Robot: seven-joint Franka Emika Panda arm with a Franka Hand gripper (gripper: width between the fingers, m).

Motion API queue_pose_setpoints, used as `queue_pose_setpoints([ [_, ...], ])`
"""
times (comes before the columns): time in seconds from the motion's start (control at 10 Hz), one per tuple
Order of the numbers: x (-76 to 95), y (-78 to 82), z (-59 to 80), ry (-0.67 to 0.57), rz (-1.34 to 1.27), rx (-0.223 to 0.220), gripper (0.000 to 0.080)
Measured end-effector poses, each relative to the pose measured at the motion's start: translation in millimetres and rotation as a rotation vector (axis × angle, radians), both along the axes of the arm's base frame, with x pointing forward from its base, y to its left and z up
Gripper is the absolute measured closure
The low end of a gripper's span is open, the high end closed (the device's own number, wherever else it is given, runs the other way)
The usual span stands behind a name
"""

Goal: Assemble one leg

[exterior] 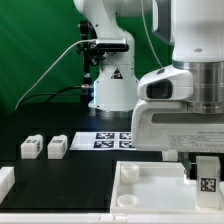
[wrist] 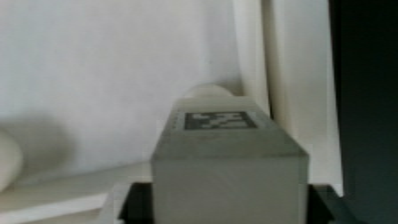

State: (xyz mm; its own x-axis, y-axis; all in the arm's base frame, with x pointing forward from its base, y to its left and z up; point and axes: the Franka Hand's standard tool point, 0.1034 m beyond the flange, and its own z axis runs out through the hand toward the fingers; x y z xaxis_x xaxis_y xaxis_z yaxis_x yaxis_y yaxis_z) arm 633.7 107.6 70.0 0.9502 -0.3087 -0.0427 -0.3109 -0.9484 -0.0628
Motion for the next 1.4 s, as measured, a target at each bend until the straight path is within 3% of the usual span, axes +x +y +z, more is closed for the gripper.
queue_pose_setpoints([
  [0.3,1.9,6.5,-1.0,0.031,-0.554,-0.001,0.0509],
  [0.6,0.0,3.8,-1.9,0.085,-1.191,0.038,0.0509],
  [0.7,-2.1,1.9,-2.6,0.087,-1.308,0.074,0.0508],
  [0.8,-2.8,1.9,-2.2,0.093,-1.389,0.080,0.0508],
  [0.9,-3.1,2.1,-2.6,0.093,-1.383,0.079,0.0426],
  [1.0,-3.3,2.2,-3.2,0.091,-1.362,0.078,0.0426],
  [1.2,-4.5,5.7,-4.7,0.084,-1.267,0.079,0.0178],
  [1.4,-6.5,17.6,-4.7,0.049,-0.880,0.096,0.0155],
])
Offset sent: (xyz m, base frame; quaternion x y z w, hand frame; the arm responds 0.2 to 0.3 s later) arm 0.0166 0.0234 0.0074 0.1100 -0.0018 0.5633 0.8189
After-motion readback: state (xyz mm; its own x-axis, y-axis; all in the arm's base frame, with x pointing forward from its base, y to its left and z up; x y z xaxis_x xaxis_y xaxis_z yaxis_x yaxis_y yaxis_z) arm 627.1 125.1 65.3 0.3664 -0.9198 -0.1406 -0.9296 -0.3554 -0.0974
